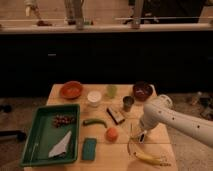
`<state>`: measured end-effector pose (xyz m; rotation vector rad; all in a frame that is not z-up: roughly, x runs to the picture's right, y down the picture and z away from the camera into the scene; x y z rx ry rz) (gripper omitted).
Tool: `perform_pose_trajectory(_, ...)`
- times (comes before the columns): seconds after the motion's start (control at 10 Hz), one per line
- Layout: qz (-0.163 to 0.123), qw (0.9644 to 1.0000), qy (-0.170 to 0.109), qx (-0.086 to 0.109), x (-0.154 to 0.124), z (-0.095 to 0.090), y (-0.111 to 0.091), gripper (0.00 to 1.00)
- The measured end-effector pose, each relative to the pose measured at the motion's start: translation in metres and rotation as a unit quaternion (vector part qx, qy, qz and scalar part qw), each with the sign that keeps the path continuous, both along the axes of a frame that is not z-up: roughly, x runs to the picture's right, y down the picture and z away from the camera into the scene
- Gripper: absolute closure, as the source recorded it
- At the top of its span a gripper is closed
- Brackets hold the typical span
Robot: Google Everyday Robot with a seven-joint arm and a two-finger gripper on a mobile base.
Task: Wipe table surface with brush
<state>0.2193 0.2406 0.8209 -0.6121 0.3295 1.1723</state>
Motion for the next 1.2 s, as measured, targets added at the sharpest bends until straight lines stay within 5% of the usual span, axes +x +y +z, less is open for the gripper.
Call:
perform_pose_trajectory(0.5,0.006,0.9998,-0.012,-0.016,0.008,0.017,0.008,0.22)
perform_pose_trajectory(1.2,0.015,0.9994,-0.024,-0.02,0.014,0.016,0.006,0.88)
